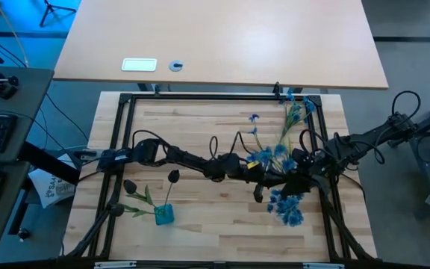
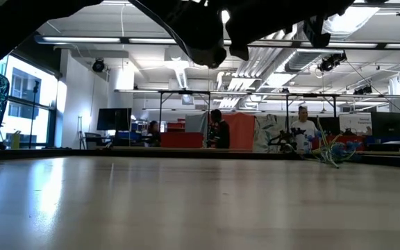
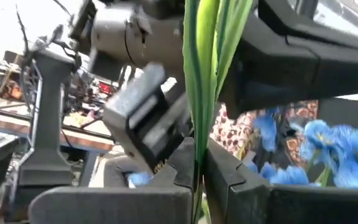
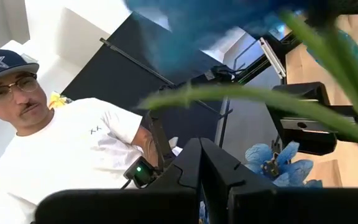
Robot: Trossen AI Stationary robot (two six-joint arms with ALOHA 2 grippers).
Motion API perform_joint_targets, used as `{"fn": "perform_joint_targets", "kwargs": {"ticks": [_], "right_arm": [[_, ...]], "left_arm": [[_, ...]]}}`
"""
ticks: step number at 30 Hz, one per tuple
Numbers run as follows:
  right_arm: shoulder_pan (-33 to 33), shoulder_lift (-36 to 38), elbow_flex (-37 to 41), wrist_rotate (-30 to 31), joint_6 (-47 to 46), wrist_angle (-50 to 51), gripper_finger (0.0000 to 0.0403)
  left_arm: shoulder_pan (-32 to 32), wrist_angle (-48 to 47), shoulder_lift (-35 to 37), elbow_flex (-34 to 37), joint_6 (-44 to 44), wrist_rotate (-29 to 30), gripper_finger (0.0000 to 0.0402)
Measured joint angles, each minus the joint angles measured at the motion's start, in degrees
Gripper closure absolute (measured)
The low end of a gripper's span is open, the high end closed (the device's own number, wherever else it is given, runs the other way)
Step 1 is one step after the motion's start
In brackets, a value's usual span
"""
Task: Sort flowers into vase by color
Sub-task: Put the left blue flowers into the transparent vase
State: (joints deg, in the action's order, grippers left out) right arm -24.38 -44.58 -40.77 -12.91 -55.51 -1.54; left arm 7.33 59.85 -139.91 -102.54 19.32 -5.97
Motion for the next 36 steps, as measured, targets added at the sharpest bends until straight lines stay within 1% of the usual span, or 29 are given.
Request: {"fn": "perform_joint_targets", "kwargs": {"ticks": [4, 8, 11, 15, 23, 27, 32, 36], "right_arm": [[0.0, 0.0, 0.0, -0.14, 0.0, -0.01, 0.0403], [0.0, 0.0, 0.0, 0.2, 0.0, -0.02, 0.0403], [0.0, -0.02, 0.0, 0.76, -0.02, -0.04, 0.0403], [0.0, -0.02, 0.0, 1.52, -0.28, -0.97, 0.0403], [0.02, 0.0, 0.0, 4.69, -0.42, -5.18, 0.0403], [0.08, 0.08, -0.13, 6.65, -0.56, -6.19, 0.0403], [0.04, -0.02, -0.07, 7.05, -1.05, -6.25, 0.0403], [0.04, -0.02, -0.04, 7.24, -1.07, -6.36, 0.0403]], "left_arm": [[0.63, -0.3, -0.55, 0.0, 0.99, -0.38, 0.0401], [1.58, 0.19, -0.78, 0.0, -0.1, -0.34, 0.0401], [2.08, -1.22, -0.92, 0.0, -0.03, -0.82, 0.0401], [2.91, -3.71, -0.94, 0.0, -3.63, -1.26, 0.0401], [2.84, -2.21, -0.94, 0.02, -1.82, -2.22, 0.0401], [2.91, 3.77, -0.94, 0.07, -0.6, -2.88, 0.0401], [3.04, 2.6, -0.94, 0.08, 1.0, -2.64, 0.0401], [3.57, 2.4, -0.94, 0.44, -1.64, -2.33, 0.0401]]}}
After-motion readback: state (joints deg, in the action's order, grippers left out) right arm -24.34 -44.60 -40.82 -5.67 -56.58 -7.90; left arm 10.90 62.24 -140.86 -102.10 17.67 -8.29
